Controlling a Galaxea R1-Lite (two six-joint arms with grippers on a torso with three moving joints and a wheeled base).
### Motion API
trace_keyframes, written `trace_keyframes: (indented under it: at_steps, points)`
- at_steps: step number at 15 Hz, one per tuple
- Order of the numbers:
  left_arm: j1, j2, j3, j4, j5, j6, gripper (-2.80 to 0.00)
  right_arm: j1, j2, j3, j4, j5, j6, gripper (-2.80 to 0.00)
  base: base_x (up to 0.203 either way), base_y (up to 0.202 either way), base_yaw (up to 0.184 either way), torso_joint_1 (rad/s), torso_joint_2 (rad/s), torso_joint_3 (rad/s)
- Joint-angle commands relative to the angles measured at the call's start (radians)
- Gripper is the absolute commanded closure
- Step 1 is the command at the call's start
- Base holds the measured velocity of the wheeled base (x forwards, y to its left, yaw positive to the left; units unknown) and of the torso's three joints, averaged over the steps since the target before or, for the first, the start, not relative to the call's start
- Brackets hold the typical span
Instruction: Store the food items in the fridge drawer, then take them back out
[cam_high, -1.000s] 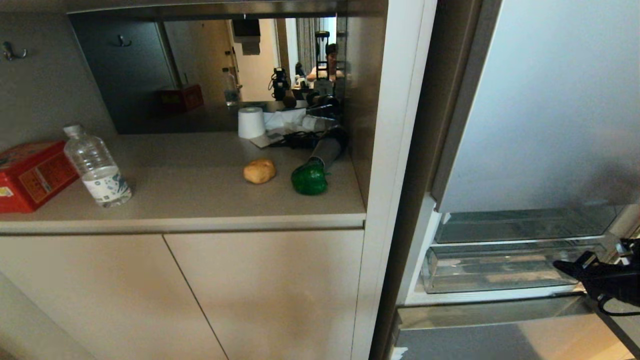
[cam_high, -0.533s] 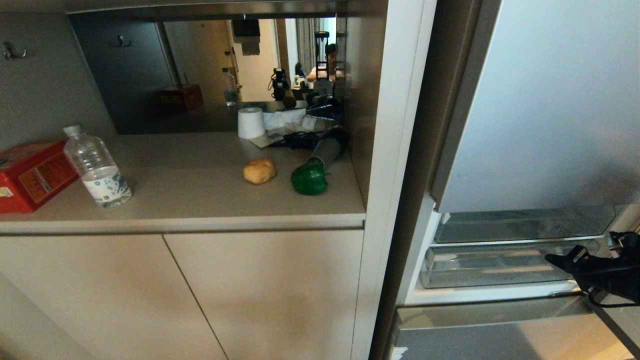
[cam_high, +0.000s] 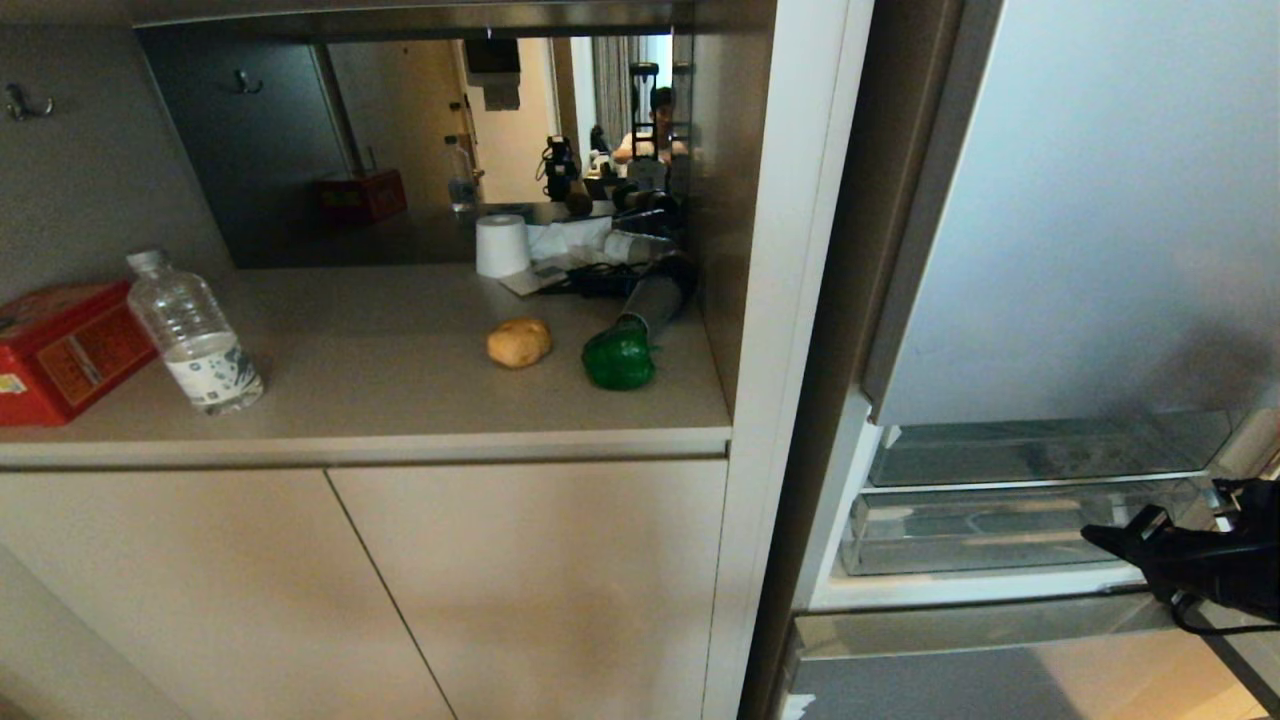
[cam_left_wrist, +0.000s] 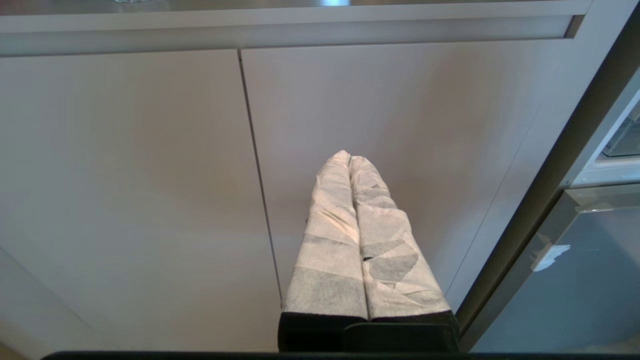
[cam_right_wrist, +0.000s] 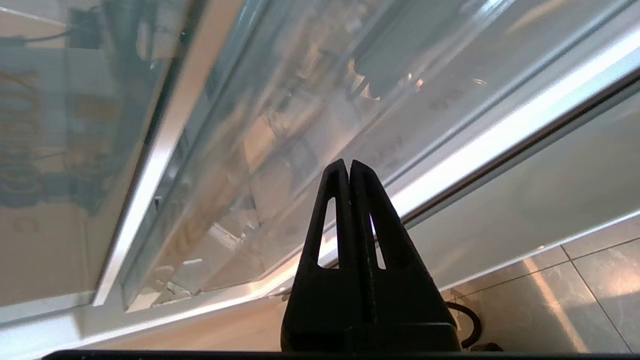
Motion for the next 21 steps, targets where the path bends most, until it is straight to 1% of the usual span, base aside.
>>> trace_keyframes:
  at_steps: [1,4,9,12,15,19,21]
  points:
    - [0.000,0.000,0.011,0.000,-0.001,0.000,0.00,0.001,0.022,0.007,-0.020,0.004,0.003,0.00,0.000,0.000,0.000,0.000,0.00,0.000]
    - [0.000,0.000,0.011,0.000,0.001,0.000,0.00,0.001,0.065,-0.030,-0.048,0.004,0.004,0.00,0.000,0.000,0.000,0.000,0.00,0.000]
    - [0.000,0.000,0.011,0.000,-0.001,0.000,0.00,0.009,0.113,-0.119,-0.053,0.004,0.006,0.00,0.000,0.000,0.000,0.000,0.00,0.000]
    - [0.000,0.000,0.011,0.000,0.000,0.000,0.00,0.021,0.129,-0.146,-0.065,0.006,0.007,0.00,0.000,0.000,0.000,0.000,0.00,0.000]
    - [0.000,0.000,0.011,0.000,-0.001,0.000,0.00,0.025,0.117,-0.132,-0.068,0.006,0.007,0.00,0.000,0.000,0.000,0.000,0.00,0.000]
    - [0.000,0.000,0.011,0.000,-0.001,0.000,0.00,0.016,0.034,-0.025,-0.065,0.005,0.007,0.00,0.000,0.000,0.000,0.000,0.00,0.000]
    - [0.000,0.000,0.011,0.000,0.001,0.000,0.00,0.019,0.050,-0.016,-0.062,0.002,0.006,0.00,0.000,0.000,0.000,0.000,0.00,0.000]
